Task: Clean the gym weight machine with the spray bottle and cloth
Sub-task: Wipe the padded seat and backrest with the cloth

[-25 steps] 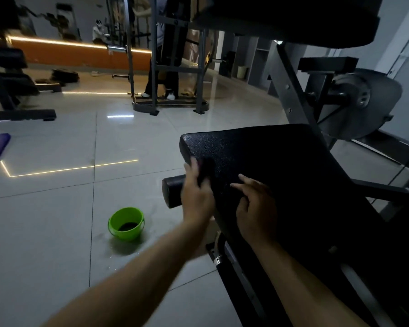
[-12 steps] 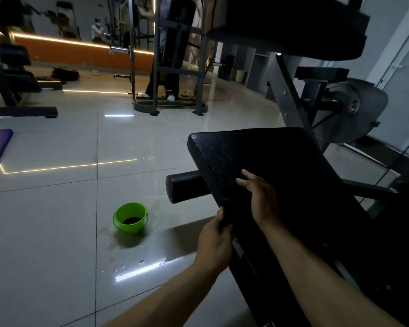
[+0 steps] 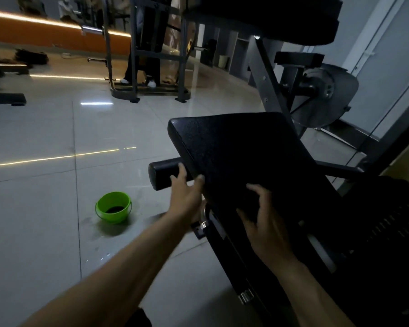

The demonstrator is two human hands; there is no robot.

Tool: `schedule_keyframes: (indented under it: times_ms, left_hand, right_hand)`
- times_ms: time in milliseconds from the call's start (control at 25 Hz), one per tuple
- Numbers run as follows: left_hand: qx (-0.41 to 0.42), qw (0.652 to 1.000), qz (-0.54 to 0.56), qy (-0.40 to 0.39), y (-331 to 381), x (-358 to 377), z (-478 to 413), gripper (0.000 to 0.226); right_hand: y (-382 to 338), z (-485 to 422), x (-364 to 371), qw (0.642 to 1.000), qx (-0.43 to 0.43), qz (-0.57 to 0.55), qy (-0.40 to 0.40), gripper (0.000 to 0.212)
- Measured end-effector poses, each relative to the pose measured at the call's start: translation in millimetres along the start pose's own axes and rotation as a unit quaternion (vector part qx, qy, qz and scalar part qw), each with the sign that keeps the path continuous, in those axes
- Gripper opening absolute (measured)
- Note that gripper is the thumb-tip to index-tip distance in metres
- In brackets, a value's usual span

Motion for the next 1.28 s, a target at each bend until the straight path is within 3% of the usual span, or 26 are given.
schedule_keyframes:
  times_ms: [120,320,440,600,720,800,1000,1280]
  left_hand:
    - [-0.051,0.997,0.044,-0.037,-12,0,-24,0.063]
    - [-0.069,0.996,0.016,-0.06,-19,-8,-38,0.058]
    - [-0.085,0.993,-0.008,-0.077,-13,-11,-35,0.048]
    - [-0.12,0.99,0.033,-0.064,-8,-34,-36,0.033]
    - [-0.116,0.991,0.067,-0.021,-19,-48,-25,0.03]
    - [-0.116,0.991,0.059,-0.042,-31,-41,-14,0.029]
    - [-0.085,0.989,0.022,-0.115,-36,-17,-7,0.038]
    - [-0.075,0.988,0.017,-0.131,-35,-12,-4,0.043]
  right_hand:
    - [18,34,26,0.988,-0.028,0.125,-0.087,0.058]
    - [10,23,32,0.987,-0.09,0.13,-0.031,0.051]
    - [-9,-29,58,0.985,-0.087,0.14,-0.051,0.039]
    - [-41,-101,92,0.952,-0.121,0.262,-0.099,0.031]
    - [-39,-76,84,0.935,-0.132,0.315,-0.094,0.025]
    - [-32,-30,71,0.929,-0.145,0.331,-0.078,0.029]
    - [1,55,49,0.928,-0.113,0.348,-0.072,0.024]
    - [-35,-30,82,0.928,-0.077,0.361,-0.052,0.025]
Point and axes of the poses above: each hand's wrist, its own z-axis away from the middle knuckle, its own x-axis out of the palm, y = z × x, the point moved 6 cm from there along -z, towards the middle knuckle, and after that the axes turned 7 degrees about -y, right-handed, at the moved point
